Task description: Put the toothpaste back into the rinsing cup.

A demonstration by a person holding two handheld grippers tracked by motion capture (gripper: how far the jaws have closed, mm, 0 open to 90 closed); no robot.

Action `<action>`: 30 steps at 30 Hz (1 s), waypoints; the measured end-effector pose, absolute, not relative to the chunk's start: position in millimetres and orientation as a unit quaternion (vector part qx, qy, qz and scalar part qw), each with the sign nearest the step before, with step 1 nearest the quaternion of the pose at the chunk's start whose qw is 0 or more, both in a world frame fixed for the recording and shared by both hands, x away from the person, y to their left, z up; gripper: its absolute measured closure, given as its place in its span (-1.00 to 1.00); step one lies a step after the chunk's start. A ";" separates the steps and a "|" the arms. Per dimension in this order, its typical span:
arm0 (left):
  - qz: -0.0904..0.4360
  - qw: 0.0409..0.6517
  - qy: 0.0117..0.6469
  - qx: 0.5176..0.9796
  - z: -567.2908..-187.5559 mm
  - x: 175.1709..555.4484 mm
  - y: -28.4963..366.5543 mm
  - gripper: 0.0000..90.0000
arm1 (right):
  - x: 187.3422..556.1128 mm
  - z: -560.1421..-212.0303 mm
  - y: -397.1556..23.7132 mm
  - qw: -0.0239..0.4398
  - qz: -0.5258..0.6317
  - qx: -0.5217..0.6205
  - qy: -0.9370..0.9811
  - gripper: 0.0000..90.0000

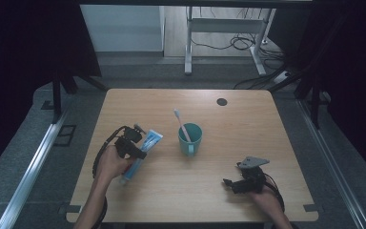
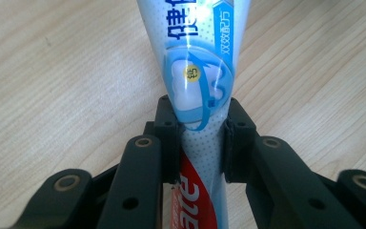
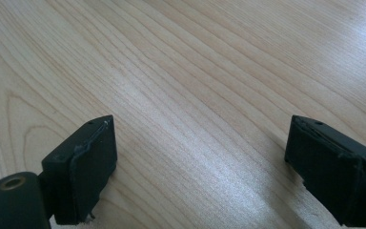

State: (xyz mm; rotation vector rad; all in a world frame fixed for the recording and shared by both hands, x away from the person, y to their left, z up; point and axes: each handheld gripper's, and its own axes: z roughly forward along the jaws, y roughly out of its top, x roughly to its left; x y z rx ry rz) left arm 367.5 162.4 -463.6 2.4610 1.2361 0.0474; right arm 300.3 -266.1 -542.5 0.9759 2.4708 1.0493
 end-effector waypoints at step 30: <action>0.073 0.346 0.376 0.856 -423.9 344.8 157.6 0.62 | 300.5 -542.6 -266.2 0.143 0.364 0.337 0.857 -0.77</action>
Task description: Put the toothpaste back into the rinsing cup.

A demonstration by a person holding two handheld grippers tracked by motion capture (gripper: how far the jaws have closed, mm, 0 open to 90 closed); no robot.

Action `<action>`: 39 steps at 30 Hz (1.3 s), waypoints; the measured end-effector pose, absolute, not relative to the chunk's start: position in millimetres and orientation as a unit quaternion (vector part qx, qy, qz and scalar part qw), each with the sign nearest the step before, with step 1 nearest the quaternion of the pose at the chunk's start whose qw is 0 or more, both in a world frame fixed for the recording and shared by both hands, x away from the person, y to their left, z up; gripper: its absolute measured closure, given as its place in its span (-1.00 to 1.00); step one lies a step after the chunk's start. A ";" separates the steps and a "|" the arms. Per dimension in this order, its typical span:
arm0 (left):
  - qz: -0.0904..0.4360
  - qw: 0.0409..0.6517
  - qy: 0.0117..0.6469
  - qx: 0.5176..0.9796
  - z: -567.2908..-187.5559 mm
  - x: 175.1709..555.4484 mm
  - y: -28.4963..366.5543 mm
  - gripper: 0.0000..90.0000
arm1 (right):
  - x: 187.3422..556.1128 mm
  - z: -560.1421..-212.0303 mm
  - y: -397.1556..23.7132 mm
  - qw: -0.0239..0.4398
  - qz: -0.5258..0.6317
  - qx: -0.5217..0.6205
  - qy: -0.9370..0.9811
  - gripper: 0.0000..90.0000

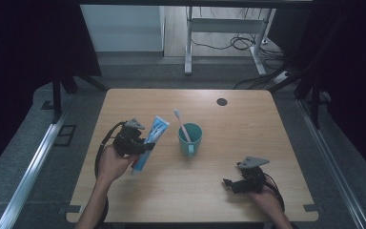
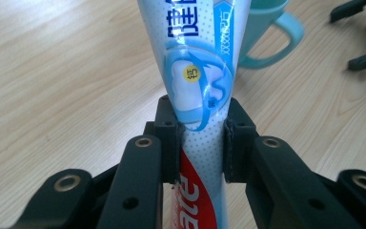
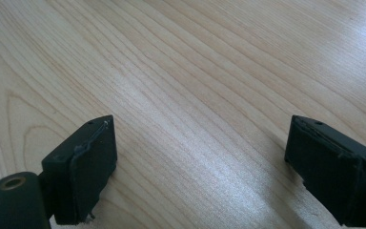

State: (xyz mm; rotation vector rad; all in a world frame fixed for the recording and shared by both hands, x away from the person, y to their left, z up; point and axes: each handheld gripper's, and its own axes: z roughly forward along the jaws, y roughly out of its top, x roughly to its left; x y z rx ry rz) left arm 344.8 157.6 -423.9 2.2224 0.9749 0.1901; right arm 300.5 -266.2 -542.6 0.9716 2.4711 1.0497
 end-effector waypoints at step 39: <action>0.111 0.447 0.342 0.819 -379.3 365.9 104.9 0.62 | 300.6 -542.5 -266.3 0.143 0.364 0.336 0.857 -0.77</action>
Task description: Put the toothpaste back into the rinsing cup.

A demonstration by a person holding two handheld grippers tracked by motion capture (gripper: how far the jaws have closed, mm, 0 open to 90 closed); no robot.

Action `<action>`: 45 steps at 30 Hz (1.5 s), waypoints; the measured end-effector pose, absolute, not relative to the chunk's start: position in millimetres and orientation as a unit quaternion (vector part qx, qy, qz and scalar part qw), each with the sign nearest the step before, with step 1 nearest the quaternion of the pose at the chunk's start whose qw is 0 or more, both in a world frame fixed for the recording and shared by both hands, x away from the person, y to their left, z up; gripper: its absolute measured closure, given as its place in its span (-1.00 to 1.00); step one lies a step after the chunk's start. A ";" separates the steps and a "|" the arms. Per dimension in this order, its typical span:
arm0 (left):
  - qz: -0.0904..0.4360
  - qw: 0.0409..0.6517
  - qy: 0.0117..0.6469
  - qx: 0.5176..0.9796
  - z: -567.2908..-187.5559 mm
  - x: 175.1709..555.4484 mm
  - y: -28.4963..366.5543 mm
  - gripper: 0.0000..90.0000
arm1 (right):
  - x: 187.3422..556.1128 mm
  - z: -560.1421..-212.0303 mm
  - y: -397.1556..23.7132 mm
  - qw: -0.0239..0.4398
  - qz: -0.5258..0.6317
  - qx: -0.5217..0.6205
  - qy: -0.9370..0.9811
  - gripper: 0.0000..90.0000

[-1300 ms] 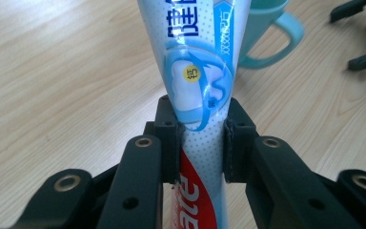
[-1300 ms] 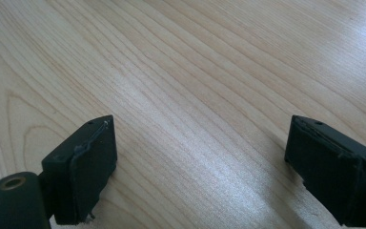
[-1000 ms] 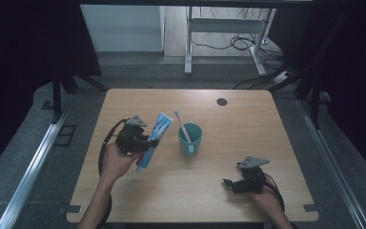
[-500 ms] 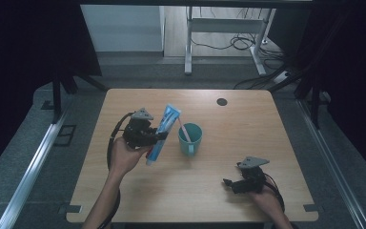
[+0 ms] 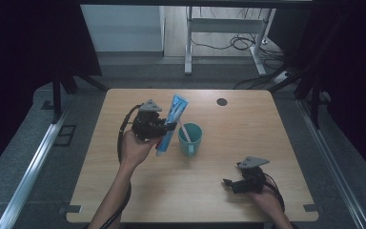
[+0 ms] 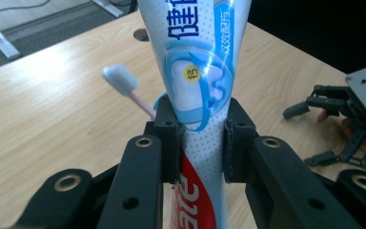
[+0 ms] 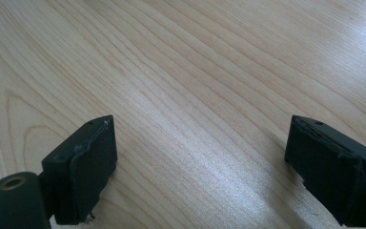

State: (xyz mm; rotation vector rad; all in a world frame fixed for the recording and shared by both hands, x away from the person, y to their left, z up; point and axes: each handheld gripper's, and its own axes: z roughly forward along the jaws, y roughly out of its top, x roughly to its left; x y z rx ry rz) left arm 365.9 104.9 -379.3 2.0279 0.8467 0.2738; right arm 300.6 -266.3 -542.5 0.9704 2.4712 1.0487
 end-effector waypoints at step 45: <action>0.165 0.495 0.341 0.782 -386.5 408.9 30.9 0.62 | 300.6 -542.5 -266.4 0.143 0.364 0.336 0.857 -0.77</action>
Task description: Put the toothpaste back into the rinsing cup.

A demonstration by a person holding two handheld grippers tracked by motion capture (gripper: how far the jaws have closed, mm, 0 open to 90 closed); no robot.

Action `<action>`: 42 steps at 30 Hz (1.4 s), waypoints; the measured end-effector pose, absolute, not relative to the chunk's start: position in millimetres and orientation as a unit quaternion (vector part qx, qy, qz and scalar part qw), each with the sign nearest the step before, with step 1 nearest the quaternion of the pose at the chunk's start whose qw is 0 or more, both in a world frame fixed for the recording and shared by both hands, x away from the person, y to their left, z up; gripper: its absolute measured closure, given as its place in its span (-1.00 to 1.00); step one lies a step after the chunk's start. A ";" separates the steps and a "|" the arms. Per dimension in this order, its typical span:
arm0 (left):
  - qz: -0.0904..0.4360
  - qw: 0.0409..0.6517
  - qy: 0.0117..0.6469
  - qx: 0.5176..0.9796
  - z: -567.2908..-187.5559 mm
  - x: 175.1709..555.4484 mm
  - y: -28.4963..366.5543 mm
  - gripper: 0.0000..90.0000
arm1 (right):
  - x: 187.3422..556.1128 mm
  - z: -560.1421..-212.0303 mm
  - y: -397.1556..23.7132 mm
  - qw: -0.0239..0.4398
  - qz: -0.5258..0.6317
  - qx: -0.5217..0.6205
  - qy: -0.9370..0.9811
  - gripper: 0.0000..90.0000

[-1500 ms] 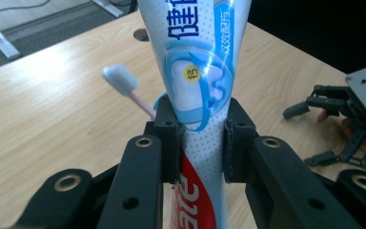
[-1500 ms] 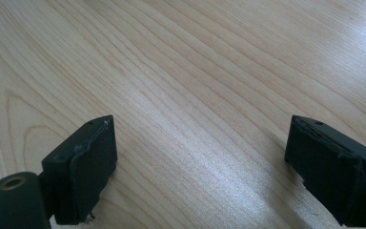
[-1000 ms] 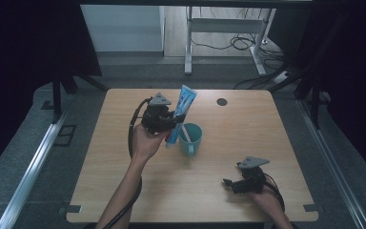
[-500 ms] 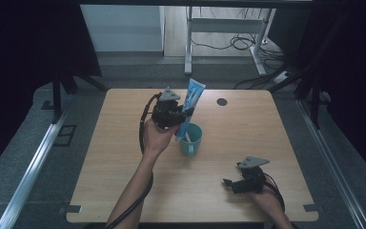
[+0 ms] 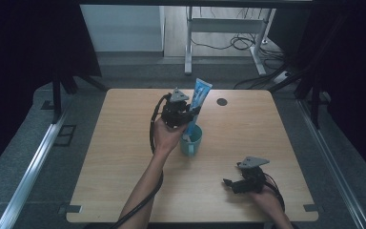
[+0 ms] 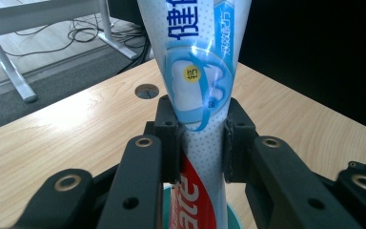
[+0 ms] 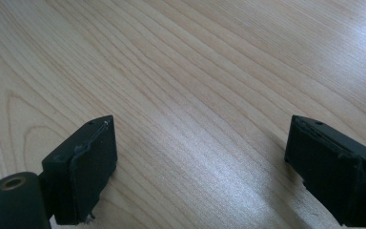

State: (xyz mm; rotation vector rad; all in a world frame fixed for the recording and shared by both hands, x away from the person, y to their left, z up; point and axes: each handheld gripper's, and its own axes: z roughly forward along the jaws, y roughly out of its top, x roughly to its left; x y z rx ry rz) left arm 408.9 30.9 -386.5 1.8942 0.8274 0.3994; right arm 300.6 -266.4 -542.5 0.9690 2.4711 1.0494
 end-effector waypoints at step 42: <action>0.161 0.488 0.365 0.776 -443.6 407.9 24.4 0.61 | 300.5 -542.5 -266.2 0.142 0.364 0.338 0.856 -0.77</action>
